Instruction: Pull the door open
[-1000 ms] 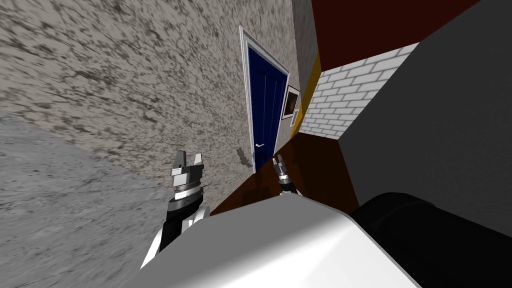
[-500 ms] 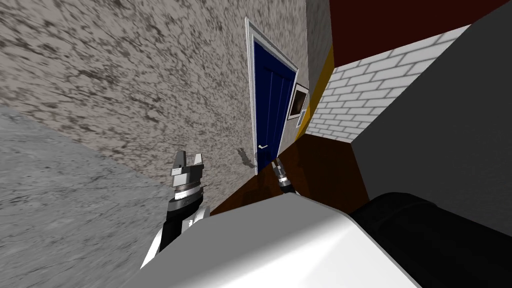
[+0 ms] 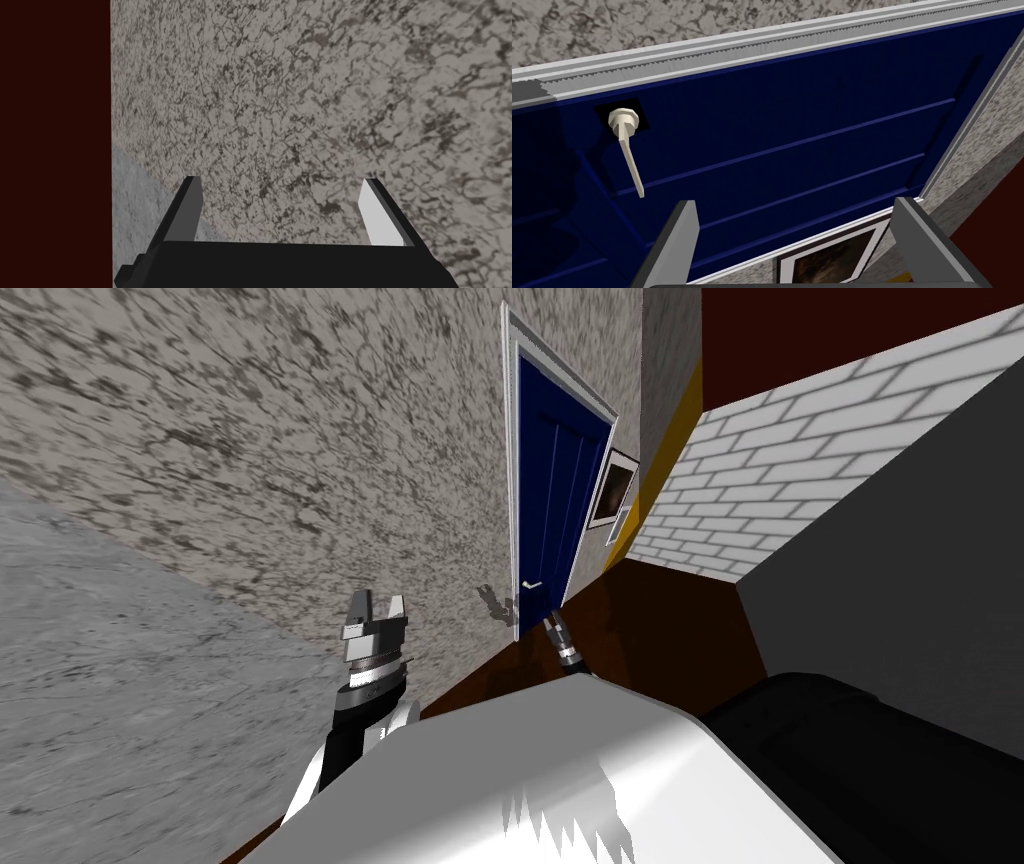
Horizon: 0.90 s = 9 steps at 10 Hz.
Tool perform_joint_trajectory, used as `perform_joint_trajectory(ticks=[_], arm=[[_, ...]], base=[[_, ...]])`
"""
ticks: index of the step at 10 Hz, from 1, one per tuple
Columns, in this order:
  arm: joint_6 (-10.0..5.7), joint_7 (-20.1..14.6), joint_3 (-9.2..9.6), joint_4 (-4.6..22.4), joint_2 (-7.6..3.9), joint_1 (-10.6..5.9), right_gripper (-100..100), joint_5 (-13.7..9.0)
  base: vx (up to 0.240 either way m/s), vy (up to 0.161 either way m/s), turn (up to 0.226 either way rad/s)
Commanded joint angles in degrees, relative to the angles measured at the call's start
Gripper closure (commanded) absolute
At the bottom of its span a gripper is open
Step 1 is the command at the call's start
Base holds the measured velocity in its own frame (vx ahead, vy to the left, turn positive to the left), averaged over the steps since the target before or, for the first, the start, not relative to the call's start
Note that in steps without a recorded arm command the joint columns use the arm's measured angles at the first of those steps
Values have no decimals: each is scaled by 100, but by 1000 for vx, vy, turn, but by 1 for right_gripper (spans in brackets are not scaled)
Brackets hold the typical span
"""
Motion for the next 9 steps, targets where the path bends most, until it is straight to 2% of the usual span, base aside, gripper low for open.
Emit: perform_joint_trajectory(ticks=[1, 2, 3, 9], arm=[[-82, -111, 54, 280, -108, -81, -100, -66], [-137, -171, 90, 426, -171, -125, -100, -104], [-137, -171, 90, 452, -171, -125, -100, -104], [-452, -521, 297, 1450, -533, -379, -100, -322]], base=[[96, -57, 149], [85, -60, 147], [46, -39, 41], [70, -57, 136]])
